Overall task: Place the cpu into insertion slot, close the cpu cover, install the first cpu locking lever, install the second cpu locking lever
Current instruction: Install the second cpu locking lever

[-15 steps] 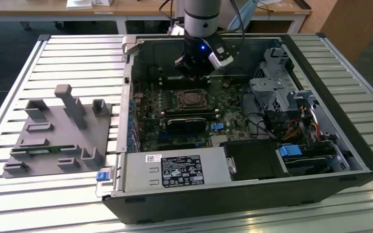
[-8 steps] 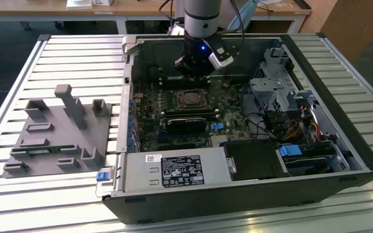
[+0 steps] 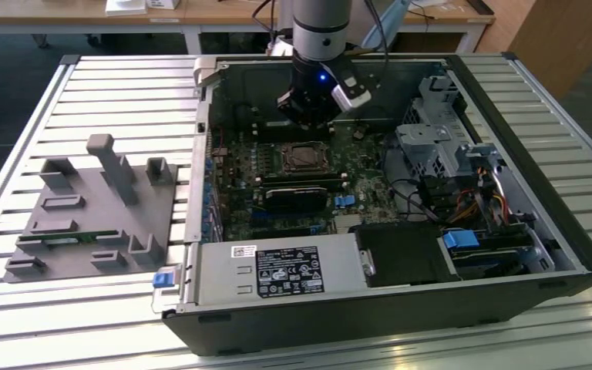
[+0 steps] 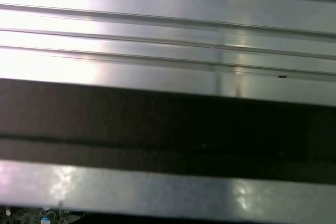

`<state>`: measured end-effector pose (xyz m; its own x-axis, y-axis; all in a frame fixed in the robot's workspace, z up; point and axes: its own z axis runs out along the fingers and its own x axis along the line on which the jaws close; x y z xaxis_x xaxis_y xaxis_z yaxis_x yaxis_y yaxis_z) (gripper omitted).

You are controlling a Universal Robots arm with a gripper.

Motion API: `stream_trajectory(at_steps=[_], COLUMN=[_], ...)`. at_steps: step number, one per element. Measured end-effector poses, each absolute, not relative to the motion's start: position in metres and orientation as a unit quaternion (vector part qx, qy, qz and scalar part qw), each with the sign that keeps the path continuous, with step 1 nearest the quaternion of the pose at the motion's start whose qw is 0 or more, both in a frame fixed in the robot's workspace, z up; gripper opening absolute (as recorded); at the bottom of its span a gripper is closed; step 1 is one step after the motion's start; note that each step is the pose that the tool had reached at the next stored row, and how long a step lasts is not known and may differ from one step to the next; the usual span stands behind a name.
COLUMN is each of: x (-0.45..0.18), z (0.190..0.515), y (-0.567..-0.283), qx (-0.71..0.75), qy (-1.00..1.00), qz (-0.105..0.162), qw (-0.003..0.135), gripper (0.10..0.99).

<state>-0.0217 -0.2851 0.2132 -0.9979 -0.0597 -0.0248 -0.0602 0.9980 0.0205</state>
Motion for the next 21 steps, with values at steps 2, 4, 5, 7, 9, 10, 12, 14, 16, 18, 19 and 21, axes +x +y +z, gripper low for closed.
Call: stream_trajectory(at_steps=[2, 4, 5, 7, 9, 10, 12, 14, 16, 18, 19, 21], x=[-0.022, -0.022, -0.022, -0.022, -0.022, -0.022, -0.022, -0.022, -0.022, -0.022, -0.022, -0.022], z=[0.213, 0.213, 0.213, 0.213, 0.213, 0.213, 0.213, 0.214, 0.216, 0.221, 0.224, 0.229], y=[-0.286, -0.287, -0.288, -0.289, -0.291, -0.292, -0.293, -0.294, -0.294, -0.294, -0.294, -0.294], qx=[-0.03, -0.03, -0.03, -0.03, -0.03, -0.03, -0.03, -0.03, -0.03, -0.03, -0.03, -0.03], qy=[0.999, 0.999, 0.999, 0.999, 0.999, 0.999, 0.999, 0.999, 0.999, 0.999, 0.999, 0.999], qz=[0.011, 0.011, 0.011, 0.011, 0.011, 0.011, 0.011, 0.011, 0.011, 0.011, 0.011, 0.011], qw=[0.012, 0.012, 0.012, 0.012, 0.012, 0.012, 0.012, 0.012, 0.012, 0.012, 0.012, 0.012], gripper=[0.106, 0.106, 0.106, 0.106, 0.106, 0.106, 0.106, 0.106, 0.106, 0.106, 0.106, 0.106])
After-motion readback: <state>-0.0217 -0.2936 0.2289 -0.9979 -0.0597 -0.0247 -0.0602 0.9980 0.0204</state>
